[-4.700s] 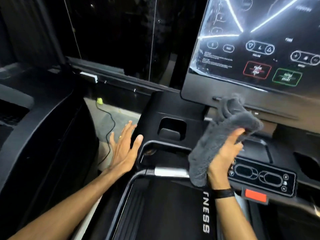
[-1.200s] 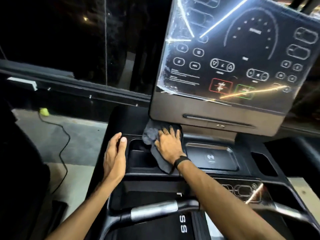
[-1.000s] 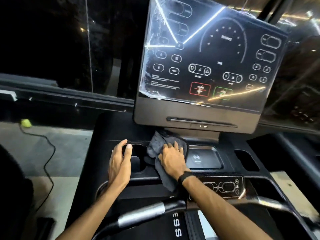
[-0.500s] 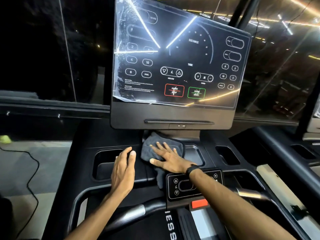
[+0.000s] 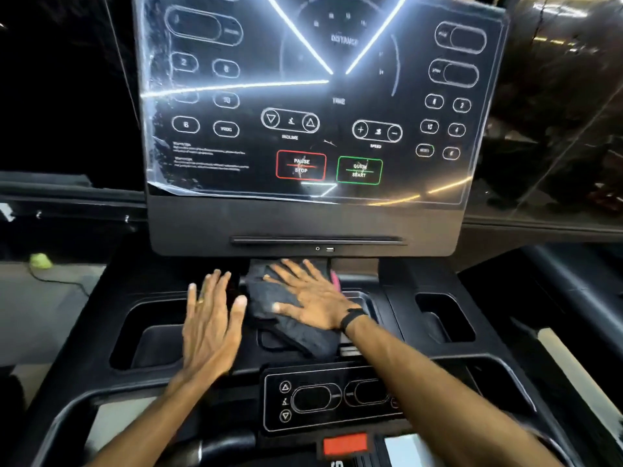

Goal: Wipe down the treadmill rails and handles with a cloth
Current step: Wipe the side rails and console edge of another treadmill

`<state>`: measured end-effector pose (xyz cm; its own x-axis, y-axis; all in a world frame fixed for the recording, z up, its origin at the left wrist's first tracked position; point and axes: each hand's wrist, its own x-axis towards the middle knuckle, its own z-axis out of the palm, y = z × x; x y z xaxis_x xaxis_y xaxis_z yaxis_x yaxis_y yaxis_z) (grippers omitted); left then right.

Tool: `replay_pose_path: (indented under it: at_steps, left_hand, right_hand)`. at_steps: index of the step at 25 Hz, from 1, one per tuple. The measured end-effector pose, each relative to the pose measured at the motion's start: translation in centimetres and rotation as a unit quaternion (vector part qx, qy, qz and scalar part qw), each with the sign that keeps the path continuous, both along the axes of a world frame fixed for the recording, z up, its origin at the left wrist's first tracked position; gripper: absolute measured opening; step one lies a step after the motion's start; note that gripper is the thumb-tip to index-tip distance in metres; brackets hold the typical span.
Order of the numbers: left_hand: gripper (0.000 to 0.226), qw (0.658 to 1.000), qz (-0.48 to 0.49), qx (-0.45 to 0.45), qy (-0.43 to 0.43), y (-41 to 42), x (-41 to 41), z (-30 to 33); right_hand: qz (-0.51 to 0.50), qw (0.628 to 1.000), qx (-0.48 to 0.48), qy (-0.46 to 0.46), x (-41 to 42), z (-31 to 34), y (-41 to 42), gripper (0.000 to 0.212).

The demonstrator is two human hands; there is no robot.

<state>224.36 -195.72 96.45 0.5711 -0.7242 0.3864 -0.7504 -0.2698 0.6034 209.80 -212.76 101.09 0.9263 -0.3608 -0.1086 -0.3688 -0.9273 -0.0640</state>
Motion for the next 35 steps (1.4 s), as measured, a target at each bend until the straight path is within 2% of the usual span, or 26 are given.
replay_pose_path:
  at_steps: [3,5,8,11,13,15,17,20,24,25,27,29,31,35]
  left_hand:
    - [0.080,0.993,0.005,0.073,-0.094,-0.5,0.1,-1.0]
    - [0.080,0.984,-0.007,0.114,-0.135,-1.0,-0.2,-1.0]
    - [0.081,0.980,-0.004,0.129,-0.149,-0.9,-0.6,-0.7]
    - [0.082,0.979,-0.001,0.142,-0.149,-1.1,-0.7,-0.5]
    - [0.081,0.981,-0.002,0.133,-0.144,-1.1,-0.7,-0.4]
    - [0.079,0.983,-0.010,0.121,-0.138,-1.3,-0.5,-0.1]
    - [0.077,0.983,-0.018,0.114,-0.139,-1.3,-0.7,0.0]
    - [0.075,0.983,-0.038,0.113,-0.141,-1.2,-0.6,-0.1]
    - [0.074,0.979,-0.064,0.119,-0.150,-0.9,-0.6,0.1]
    - [0.074,0.980,-0.066,0.118,-0.148,-0.8,-0.7,0.1]
    - [0.073,0.981,-0.067,0.111,-0.143,-0.5,-0.5,0.0]
    - [0.073,0.979,-0.082,0.113,-0.146,-0.2,-0.2,0.0]
    - [0.072,0.975,-0.108,0.119,-0.155,-0.3,-0.2,-0.2]
    - [0.067,0.966,-0.188,0.101,-0.149,-0.9,-0.5,-0.3]
  right_hand:
    - [-0.052,0.998,0.011,0.023,-8.4,0.1,-6.1,0.069]
    - [-0.075,0.996,0.049,0.007,-13.3,-0.7,-9.1,0.073]
    - [-0.139,0.982,0.119,-0.056,-16.4,-1.8,-9.5,0.075]
    - [-0.210,0.966,0.118,-0.094,-16.9,-2.1,-7.7,0.078]
    - [-0.185,0.974,0.076,-0.101,-16.6,-2.7,-6.1,0.096]
    - [-0.122,0.989,0.047,-0.071,-14.7,-3.1,-4.8,0.101]
    - [-0.050,0.996,0.043,-0.060,-12.0,-2.7,-3.7,0.096]
    - [0.051,0.995,0.071,-0.049,-9.3,-2.3,-2.9,0.075]
    - [0.105,0.988,0.102,-0.057,-13.7,-1.7,-5.5,0.062]
    - [0.085,0.989,0.100,-0.073,-15.2,-1.8,-6.4,0.060]
    - [-0.018,0.985,0.114,-0.130,-17.5,-2.2,-7.3,0.057]
    - [-0.166,0.954,0.142,-0.206,-18.5,-2.9,-5.9,0.052]
    - [-0.257,0.922,0.140,-0.255,-18.8,-3.5,-3.6,0.055]
    - [-0.241,0.939,0.095,-0.228,-19.8,-4.0,-0.7,0.055]
